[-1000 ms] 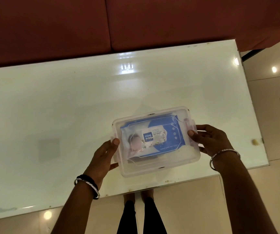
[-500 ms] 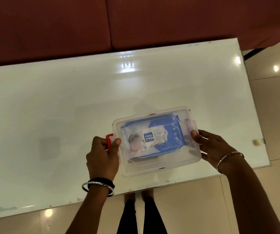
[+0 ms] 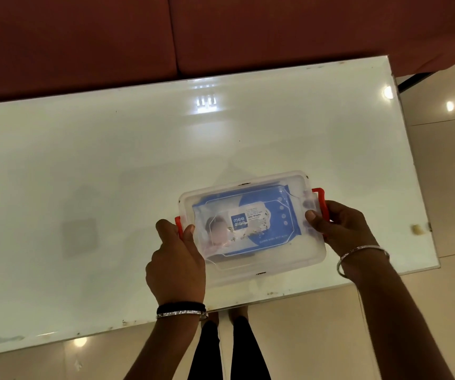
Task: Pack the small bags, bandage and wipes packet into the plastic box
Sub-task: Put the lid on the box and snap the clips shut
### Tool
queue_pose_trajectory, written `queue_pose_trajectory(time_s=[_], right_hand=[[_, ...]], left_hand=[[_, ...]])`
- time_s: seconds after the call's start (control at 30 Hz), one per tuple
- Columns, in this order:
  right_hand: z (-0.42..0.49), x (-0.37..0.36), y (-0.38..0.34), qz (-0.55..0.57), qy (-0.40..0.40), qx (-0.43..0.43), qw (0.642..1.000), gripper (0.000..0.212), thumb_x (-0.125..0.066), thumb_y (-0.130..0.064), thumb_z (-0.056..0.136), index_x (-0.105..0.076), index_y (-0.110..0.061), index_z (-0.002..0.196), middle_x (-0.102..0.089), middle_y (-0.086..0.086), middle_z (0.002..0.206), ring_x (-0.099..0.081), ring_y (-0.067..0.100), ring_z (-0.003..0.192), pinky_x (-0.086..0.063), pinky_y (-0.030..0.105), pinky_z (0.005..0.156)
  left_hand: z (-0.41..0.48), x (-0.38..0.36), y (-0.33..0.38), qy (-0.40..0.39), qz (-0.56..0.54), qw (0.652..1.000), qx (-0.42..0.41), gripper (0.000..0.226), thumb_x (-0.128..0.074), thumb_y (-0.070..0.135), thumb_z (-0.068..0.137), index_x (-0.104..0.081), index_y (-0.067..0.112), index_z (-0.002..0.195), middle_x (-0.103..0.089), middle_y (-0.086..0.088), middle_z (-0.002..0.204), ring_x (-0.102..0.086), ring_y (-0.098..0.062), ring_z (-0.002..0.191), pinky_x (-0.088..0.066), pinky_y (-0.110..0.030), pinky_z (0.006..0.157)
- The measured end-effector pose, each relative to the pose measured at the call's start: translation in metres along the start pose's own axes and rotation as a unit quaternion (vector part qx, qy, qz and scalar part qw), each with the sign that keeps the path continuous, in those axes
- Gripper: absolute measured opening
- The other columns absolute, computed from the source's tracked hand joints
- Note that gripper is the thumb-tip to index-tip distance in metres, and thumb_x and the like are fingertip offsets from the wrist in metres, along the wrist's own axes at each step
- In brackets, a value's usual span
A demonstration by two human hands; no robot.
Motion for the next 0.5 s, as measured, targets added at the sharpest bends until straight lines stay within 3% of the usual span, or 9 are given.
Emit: queue_pose_trajectory(time_s=[0.07, 0.17, 0.27, 0.4, 0.5], right_hand=[[-0.007, 0.000, -0.003, -0.086, 0.098, 0.031, 0.991, 0.029, -0.070, -0.021, 0.087, -0.069, -0.011, 0.114, -0.072, 0.015, 0.101, -0.065, 0.036, 0.094, -0.053, 0.045, 0.091], [-0.020, -0.006, -0.009, -0.102, 0.188, 0.053, 0.975, 0.029, -0.068, -0.021, 0.088, -0.069, -0.017, 0.116, -0.074, 0.009, 0.099, -0.068, 0.032, 0.092, -0.049, 0.034, 0.086], [-0.032, -0.015, -0.019, -0.197, 0.269, 0.102, 0.937, 0.028, -0.062, -0.016, 0.093, -0.069, -0.016, 0.120, -0.077, 0.012, 0.098, -0.070, 0.037, 0.086, -0.051, 0.034, 0.079], [-0.037, -0.017, -0.021, -0.189, 0.280, 0.118, 0.934, 0.031, -0.058, -0.016, 0.095, -0.066, -0.012, 0.126, -0.076, 0.015, 0.106, -0.071, 0.037, 0.091, -0.053, 0.036, 0.085], [-0.035, -0.016, -0.027, -0.199, 0.272, 0.120, 0.934, 0.030, -0.058, -0.015, 0.095, -0.068, -0.014, 0.123, -0.077, 0.015, 0.101, -0.071, 0.037, 0.086, -0.052, 0.034, 0.081]], left_hand=[[0.000, 0.000, 0.001, 0.001, 0.001, 1.000, 0.000, 0.043, -0.039, 0.044, 0.090, -0.049, 0.002, 0.094, -0.041, 0.004, 0.050, -0.025, -0.008, 0.034, -0.016, -0.007, 0.045], [0.000, 0.001, 0.002, 0.008, 0.003, 1.000, 0.002, 0.043, -0.040, 0.043, 0.089, -0.049, 0.002, 0.093, -0.040, 0.005, 0.049, -0.016, 0.001, 0.035, -0.015, -0.006, 0.047], [0.000, 0.001, 0.004, 0.005, 0.003, 1.000, 0.001, 0.043, -0.039, 0.043, 0.090, -0.049, 0.002, 0.093, -0.040, 0.004, 0.049, -0.022, -0.007, 0.034, -0.016, -0.006, 0.047], [0.002, -0.001, 0.000, -0.002, -0.008, 1.000, -0.001, 0.038, -0.043, 0.039, 0.091, -0.049, 0.002, 0.093, -0.043, 0.004, 0.052, -0.020, 0.002, 0.037, -0.015, -0.008, 0.045], [0.009, 0.001, -0.004, -0.004, -0.015, 1.000, -0.008, 0.029, -0.053, 0.032, 0.093, -0.049, 0.003, 0.094, -0.048, 0.002, 0.056, -0.032, -0.006, 0.038, -0.019, -0.010, 0.046]])
Point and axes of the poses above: each hand's wrist, its own z-axis towards the middle knuckle, its own x-axis out of the back of the hand, y = z × x, the point moved 7 cm from there along z, towards the middle knuckle
